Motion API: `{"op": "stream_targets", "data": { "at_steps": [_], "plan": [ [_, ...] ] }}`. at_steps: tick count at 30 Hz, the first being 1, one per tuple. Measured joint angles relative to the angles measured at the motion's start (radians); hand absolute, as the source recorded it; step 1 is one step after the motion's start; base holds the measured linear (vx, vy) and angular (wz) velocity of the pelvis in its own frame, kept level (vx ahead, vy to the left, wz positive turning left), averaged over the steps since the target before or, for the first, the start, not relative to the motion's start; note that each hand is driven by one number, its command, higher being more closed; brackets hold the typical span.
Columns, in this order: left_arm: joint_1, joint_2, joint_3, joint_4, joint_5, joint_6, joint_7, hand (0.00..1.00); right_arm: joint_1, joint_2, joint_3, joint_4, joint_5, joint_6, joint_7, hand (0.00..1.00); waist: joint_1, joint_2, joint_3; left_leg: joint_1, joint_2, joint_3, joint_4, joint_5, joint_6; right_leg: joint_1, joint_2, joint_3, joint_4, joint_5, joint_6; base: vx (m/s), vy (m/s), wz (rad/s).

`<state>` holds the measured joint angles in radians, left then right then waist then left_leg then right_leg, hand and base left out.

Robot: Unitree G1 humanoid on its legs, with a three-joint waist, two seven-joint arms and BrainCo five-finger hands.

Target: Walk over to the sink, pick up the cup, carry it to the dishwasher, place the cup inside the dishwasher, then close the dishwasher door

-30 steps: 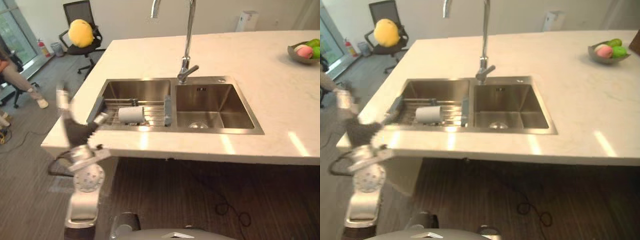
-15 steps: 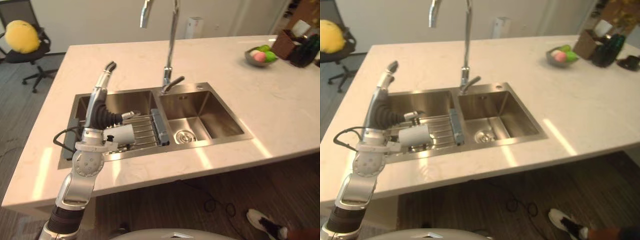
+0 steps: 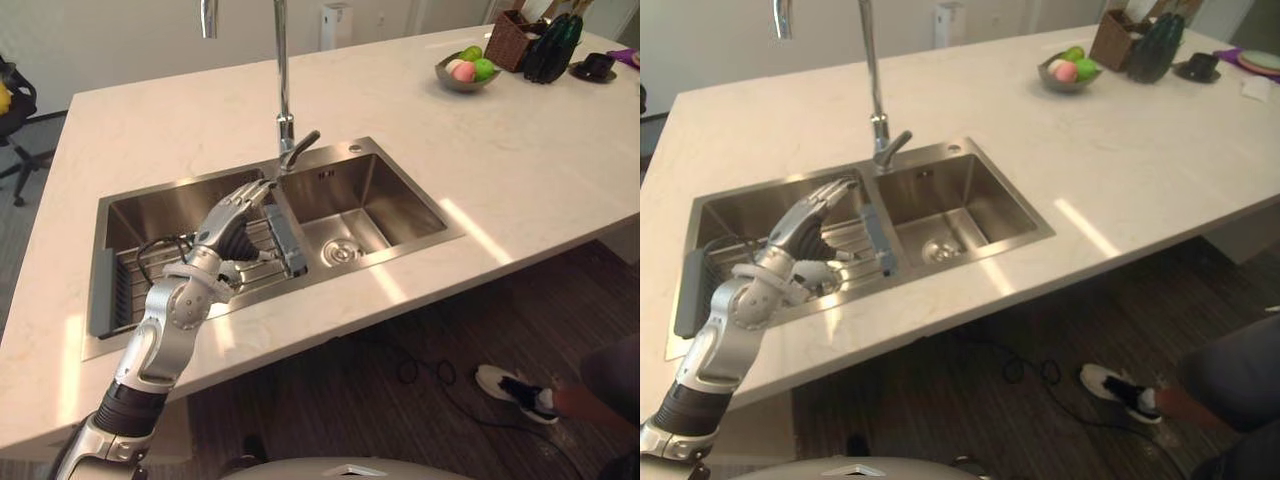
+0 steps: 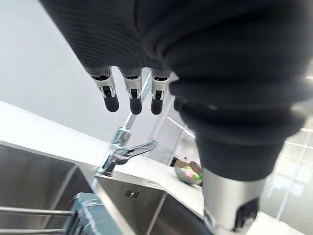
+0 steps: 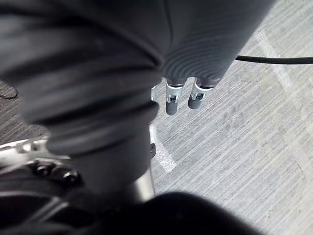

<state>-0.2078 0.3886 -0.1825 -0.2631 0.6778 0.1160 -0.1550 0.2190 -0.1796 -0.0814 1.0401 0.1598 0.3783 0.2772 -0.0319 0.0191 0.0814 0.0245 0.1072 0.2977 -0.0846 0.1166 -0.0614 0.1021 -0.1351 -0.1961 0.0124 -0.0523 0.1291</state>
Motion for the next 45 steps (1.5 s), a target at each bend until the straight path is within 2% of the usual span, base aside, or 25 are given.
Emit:
{"op": "stream_targets", "data": {
  "at_steps": [6,10,16,19,20,26,37,45],
  "plan": [
    [-0.02,0.035,-0.012,0.077,0.015,0.11,0.01,0.0,-0.005,0.002,0.002,0.002,-0.012,0.003,0.001,0.0,-0.006,-0.004,-0.002,0.001,-0.004,-0.001,0.0,0.002,0.001,0.022,0.0,-0.009,-0.034,0.02,0.003,0.0,0.0,0.01],
    [-0.028,0.035,-0.012,0.159,0.055,0.189,-0.035,0.0,-0.01,-0.005,0.03,0.002,-0.012,0.014,0.002,0.0,-0.005,-0.004,-0.002,0.02,-0.001,-0.001,-0.001,0.0,-0.001,0.043,0.001,-0.018,-0.053,0.02,0.003,-0.02,-0.005,0.0],
    [-0.026,0.035,-0.012,0.247,0.079,0.258,-0.103,0.0,-0.011,-0.005,0.029,0.001,-0.012,0.023,0.002,0.0,-0.009,-0.004,-0.002,0.021,0.001,-0.002,-0.002,-0.006,-0.009,0.049,-0.006,-0.065,-0.062,0.023,0.003,-0.01,-0.001,-0.02],
    [-0.024,0.035,-0.011,0.28,0.092,0.276,-0.122,0.0,-0.016,-0.006,0.029,0.0,-0.013,0.044,0.001,0.0,-0.008,-0.004,-0.002,0.026,0.0,-0.003,-0.002,-0.005,-0.007,0.059,-0.005,-0.068,-0.07,0.032,0.006,0.05,-0.014,0.02],
    [-0.022,0.034,-0.011,0.301,0.092,0.295,-0.141,0.0,-0.018,-0.006,0.028,0.0,-0.02,0.054,0.001,0.0,-0.011,-0.005,-0.003,0.03,-0.002,-0.006,-0.002,-0.008,-0.01,0.07,-0.005,-0.073,-0.075,0.032,0.007,0.07,-0.02,0.05],
    [-0.01,0.033,0.011,0.364,0.113,0.309,-0.133,0.0,-0.027,-0.005,0.027,0.0,-0.041,0.063,0.003,0.0,-0.019,-0.006,-0.004,0.029,-0.002,-0.016,-0.002,-0.011,-0.015,0.08,-0.001,-0.087,-0.083,0.032,0.007,0.05,-0.026,0.06],
    [0.024,0.022,0.034,0.447,0.116,0.326,-0.07,0.0,-0.035,-0.007,0.03,-0.002,-0.042,0.084,0.002,0.0,-0.027,-0.005,-0.004,0.03,0.0,-0.012,-0.002,-0.014,-0.018,0.082,0.001,-0.085,-0.088,0.032,0.006,0.0,0.0,0.0],
    [0.037,0.005,0.065,0.456,0.142,0.332,-0.071,0.0,-0.037,-0.01,0.031,-0.002,-0.05,0.092,0.004,0.0,-0.028,0.0,-0.008,0.036,-0.002,0.003,-0.002,-0.021,-0.019,0.081,0.002,-0.072,-0.092,0.032,0.006,0.01,0.004,-0.04]
  ]
}}
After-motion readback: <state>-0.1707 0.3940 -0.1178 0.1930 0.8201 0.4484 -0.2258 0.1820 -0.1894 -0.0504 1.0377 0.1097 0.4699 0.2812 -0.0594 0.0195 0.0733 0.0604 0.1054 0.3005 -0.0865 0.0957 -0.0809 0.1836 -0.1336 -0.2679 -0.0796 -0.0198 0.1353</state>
